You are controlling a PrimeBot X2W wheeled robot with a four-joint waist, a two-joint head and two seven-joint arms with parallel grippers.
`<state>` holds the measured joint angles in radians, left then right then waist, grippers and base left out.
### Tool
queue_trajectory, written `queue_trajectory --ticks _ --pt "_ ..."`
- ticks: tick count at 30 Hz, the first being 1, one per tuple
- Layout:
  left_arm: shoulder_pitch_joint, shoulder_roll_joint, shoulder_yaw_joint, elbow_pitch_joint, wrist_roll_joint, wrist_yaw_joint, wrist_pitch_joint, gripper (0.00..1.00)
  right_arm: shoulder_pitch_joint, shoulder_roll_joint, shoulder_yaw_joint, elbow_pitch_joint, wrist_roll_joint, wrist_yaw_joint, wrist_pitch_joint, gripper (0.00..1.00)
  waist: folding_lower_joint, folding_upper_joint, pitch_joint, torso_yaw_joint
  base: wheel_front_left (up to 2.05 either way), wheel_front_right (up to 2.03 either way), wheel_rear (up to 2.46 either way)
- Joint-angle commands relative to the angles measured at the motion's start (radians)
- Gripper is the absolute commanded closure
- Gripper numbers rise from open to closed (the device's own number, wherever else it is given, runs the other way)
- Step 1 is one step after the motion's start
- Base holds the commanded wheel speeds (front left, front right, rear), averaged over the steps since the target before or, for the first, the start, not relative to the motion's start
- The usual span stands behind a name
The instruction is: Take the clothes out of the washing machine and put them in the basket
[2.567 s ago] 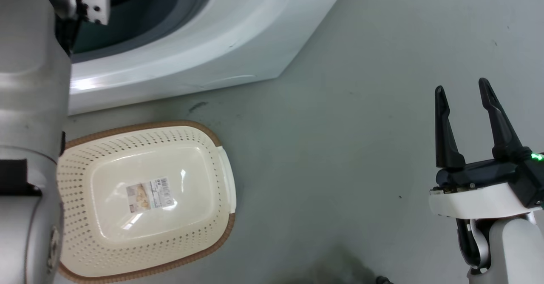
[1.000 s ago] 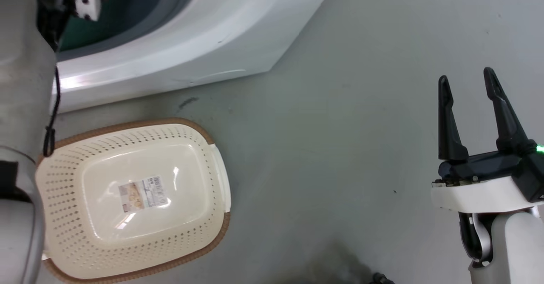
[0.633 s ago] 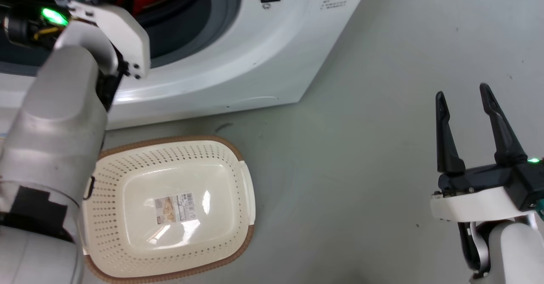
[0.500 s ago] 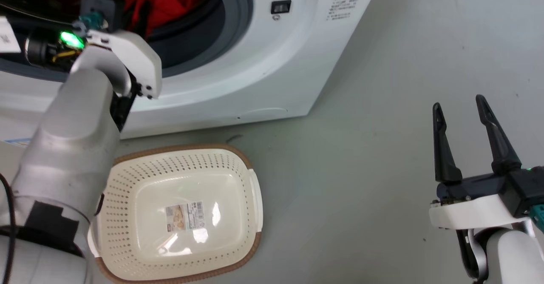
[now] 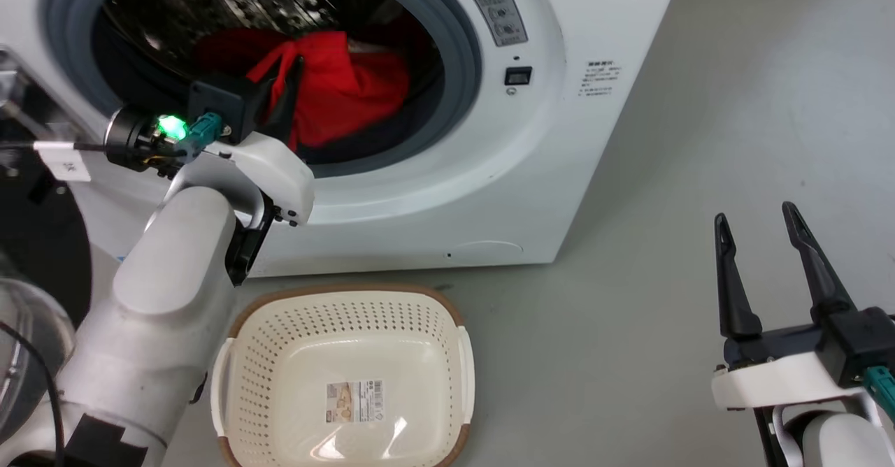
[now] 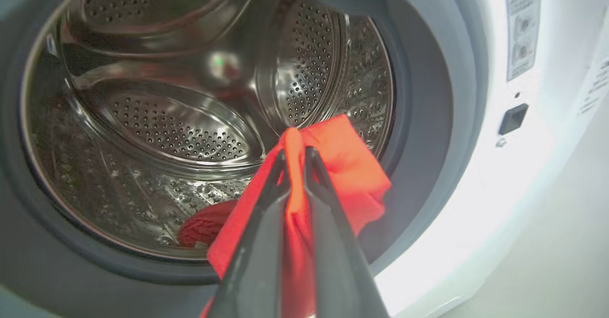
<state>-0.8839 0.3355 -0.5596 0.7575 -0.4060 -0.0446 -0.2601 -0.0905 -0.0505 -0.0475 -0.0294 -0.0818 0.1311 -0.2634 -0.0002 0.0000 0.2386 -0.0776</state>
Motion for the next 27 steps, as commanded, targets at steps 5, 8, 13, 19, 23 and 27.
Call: queue_trajectory --ticks 5,8,13,19,23,27 --pt "0.07 0.042 0.007 -0.16 0.014 0.034 -0.004 1.0 0.04 0.001 -0.005 0.011 -0.007 -0.001 -0.002 0.0 0.0002 0.0 -0.069 0.045 0.0 0.0 0.0" --pt "0.104 0.069 0.011 -0.258 0.015 0.056 0.016 1.0 0.055 0.001 -0.003 0.015 -0.008 -0.001 -0.002 0.0 0.0002 0.0 -0.089 0.051 0.0 0.0 0.0" --pt "0.149 0.115 0.023 -0.428 0.011 0.093 0.061 1.0 0.07 0.001 -0.003 0.017 -0.007 -0.001 -0.002 0.0 0.0002 0.0 -0.113 0.057 0.0 0.0 0.0" --pt "0.2 0.161 0.03 -0.601 0.016 0.135 0.11 1.0 0.084 0.001 -0.002 0.019 -0.005 -0.001 -0.002 0.0 0.0002 0.0 -0.136 0.059 0.0 0.0 0.0" --pt "0.22 0.181 0.032 -0.678 0.021 0.15 0.131 1.0 0.094 0.001 -0.006 0.02 -0.003 -0.001 -0.002 0.0 0.0002 0.0 -0.143 0.061 0.0 0.0 0.0" --pt "0.238 0.201 0.035 -0.761 0.021 0.166 0.158 1.0 0.093 0.001 -0.007 0.02 -0.004 -0.001 -0.002 0.0 0.0002 0.0 -0.144 0.065 0.0 0.0 0.0"
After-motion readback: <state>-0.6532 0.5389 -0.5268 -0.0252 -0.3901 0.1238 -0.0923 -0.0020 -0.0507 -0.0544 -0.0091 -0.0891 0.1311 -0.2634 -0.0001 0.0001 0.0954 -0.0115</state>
